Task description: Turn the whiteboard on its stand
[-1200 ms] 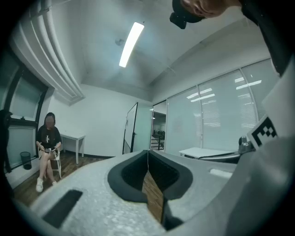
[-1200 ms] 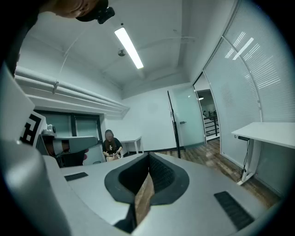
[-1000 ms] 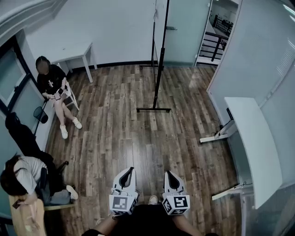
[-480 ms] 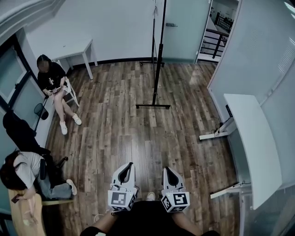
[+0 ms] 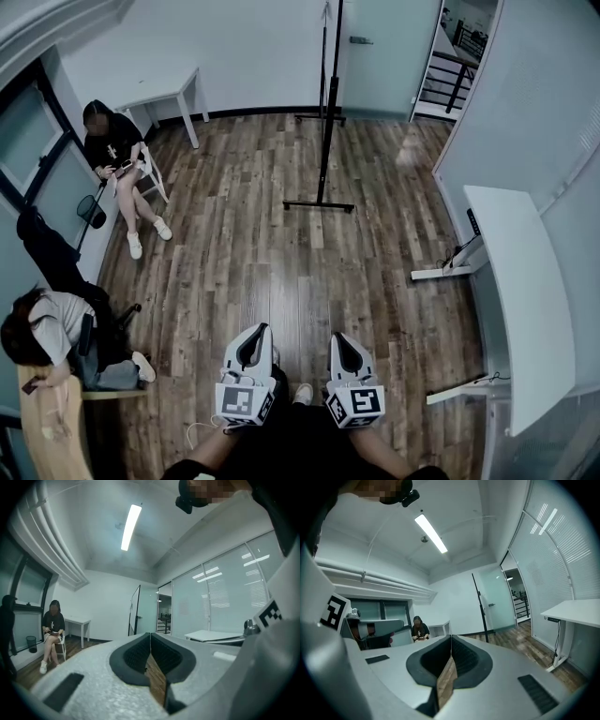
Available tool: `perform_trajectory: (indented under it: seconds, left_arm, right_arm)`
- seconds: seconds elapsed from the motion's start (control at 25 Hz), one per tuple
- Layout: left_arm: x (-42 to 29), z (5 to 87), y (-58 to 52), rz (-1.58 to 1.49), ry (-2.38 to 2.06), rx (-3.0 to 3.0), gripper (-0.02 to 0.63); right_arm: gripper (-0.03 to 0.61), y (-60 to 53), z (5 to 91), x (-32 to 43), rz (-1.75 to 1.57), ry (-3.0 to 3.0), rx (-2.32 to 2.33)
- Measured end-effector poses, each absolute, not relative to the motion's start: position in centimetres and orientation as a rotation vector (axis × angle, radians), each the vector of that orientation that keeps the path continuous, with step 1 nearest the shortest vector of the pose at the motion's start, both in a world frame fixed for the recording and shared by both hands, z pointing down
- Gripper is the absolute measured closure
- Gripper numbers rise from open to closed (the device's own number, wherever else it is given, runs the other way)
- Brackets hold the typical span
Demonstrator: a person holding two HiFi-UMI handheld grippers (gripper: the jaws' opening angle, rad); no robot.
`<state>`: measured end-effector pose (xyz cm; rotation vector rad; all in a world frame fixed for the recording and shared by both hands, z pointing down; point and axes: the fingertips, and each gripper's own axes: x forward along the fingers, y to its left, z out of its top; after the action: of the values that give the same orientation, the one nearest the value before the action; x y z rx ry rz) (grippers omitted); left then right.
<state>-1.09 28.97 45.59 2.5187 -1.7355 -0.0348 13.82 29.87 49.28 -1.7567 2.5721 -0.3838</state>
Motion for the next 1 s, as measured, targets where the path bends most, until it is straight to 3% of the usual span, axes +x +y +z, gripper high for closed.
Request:
perform_trajectory:
  seconds: [0.4,1.0]
  left_arm:
    - [0.7,47.2,23.1,-0.068,-1.693,2.519,0.595]
    - [0.0,46.7,4.2,-0.049,-1.634,2.558,0.595]
  right_arm:
    - [0.565,23.9,49.9,14.3,-0.357,2.568,-1.758]
    - [0.565,6.1,49.6,13.5,-0.359,2.544,-1.830]
